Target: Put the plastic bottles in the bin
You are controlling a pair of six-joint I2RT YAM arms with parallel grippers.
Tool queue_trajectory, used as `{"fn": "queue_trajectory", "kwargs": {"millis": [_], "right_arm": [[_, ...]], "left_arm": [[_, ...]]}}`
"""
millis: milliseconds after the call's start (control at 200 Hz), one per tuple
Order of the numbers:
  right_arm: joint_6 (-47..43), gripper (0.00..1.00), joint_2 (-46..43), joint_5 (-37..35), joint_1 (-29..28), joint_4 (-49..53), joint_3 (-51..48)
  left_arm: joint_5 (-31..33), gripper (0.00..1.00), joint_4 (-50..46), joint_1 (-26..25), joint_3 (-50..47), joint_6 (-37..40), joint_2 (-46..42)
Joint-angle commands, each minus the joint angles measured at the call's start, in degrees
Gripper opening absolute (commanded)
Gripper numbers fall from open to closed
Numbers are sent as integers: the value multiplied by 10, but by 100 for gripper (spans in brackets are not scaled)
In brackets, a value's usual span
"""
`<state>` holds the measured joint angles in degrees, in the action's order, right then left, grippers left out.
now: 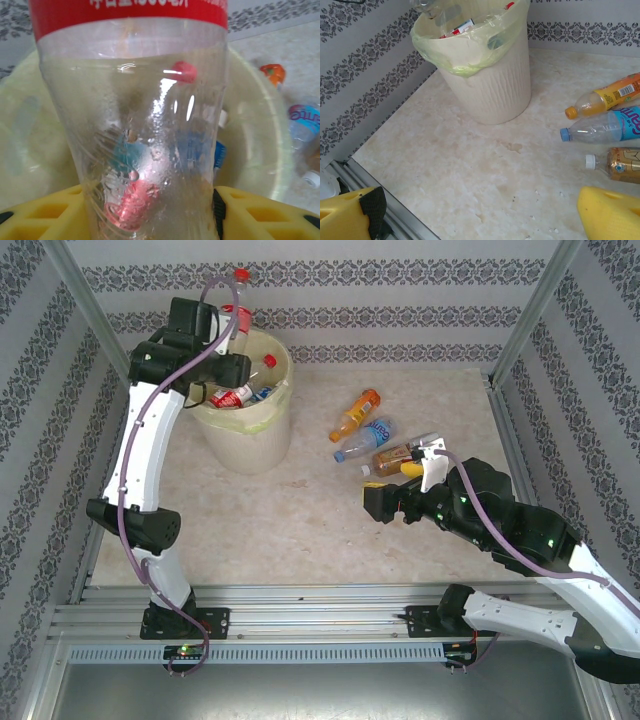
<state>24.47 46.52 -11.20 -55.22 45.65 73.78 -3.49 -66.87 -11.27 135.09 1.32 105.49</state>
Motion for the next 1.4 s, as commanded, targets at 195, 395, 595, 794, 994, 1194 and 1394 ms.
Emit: {"fn": "queue_trajectory", "kwargs": {"millis": [195, 395, 595, 794, 994, 1194, 1394], "right_arm": [[0, 98, -5, -18, 4, 17, 19], [3, 98, -11, -21, 4, 19, 16], [4, 98, -12, -21, 4, 20, 13], [5, 98, -14, -21, 4, 16, 8], [9, 98, -20, -23, 4, 19, 5], [10, 98, -22, -24, 4, 20, 2], [12, 98, -26, -29, 4, 25, 2]], "left_arm": [[30, 61, 20, 40, -31, 18, 18], [48, 62, 33, 44, -56, 18, 21], [85, 73, 33, 51, -72, 8, 17], [77, 85, 33, 52, -70, 0, 12], [77, 80, 31, 52, -56, -5, 15], [39, 70, 29, 52, -52, 6, 28], [48, 70, 20, 53, -54, 10, 44]]}}
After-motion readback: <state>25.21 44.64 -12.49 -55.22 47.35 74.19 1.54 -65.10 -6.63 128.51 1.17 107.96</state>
